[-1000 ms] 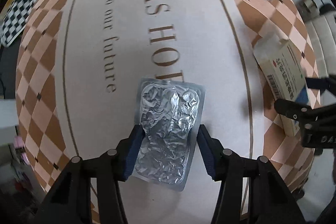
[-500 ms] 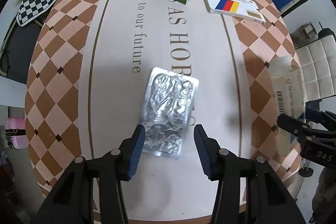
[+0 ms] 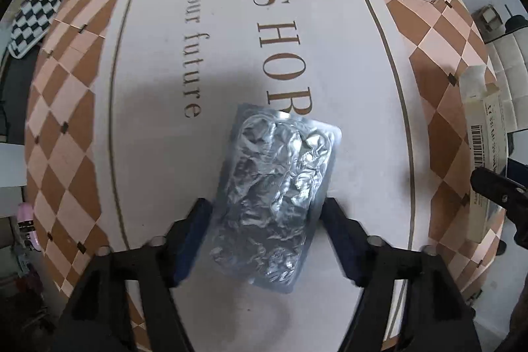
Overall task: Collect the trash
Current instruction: 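Grasp the white-blue Pudilan medicine box with the right tool while the left tool grasps a silver blister pack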
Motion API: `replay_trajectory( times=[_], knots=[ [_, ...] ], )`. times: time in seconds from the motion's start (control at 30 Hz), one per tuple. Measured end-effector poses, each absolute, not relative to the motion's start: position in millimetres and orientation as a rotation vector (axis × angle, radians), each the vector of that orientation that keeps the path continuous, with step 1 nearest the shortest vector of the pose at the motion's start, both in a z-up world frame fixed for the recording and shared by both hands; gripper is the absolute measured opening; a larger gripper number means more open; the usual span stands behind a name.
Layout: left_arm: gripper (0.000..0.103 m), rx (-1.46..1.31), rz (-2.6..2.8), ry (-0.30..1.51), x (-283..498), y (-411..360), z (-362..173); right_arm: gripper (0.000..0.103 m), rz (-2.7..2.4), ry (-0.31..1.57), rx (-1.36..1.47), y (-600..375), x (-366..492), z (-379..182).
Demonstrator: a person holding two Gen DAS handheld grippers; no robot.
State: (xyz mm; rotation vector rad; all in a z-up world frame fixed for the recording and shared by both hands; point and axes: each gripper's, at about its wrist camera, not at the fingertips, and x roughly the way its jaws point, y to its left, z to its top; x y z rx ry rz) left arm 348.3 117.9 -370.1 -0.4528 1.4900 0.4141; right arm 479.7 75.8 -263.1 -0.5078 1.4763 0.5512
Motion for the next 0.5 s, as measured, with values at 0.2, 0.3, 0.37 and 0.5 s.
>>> replay_trajectory(
  times=[0.2, 0.3, 0.37, 0.5],
  knots=[
    [0.048, -0.465, 0.426, 1.468, 339, 109, -357, 0.078, 0.572, 1.478, -0.492, 66, 478, -261],
    [0.038, -0.473, 0.440, 1.431, 340, 102, -346, 0.078, 0.582, 1.462, -0.489, 61, 472, -255],
    [0.038, -0.460, 0.441, 1.409, 337, 96, -336, 0.078, 0.586, 1.455, -0.486, 57, 466, -250],
    [0.042, -0.457, 0.422, 1.446, 318, 95, -344, 0.078, 0.578, 1.448, -0.469, 50, 454, -245]
  ],
)
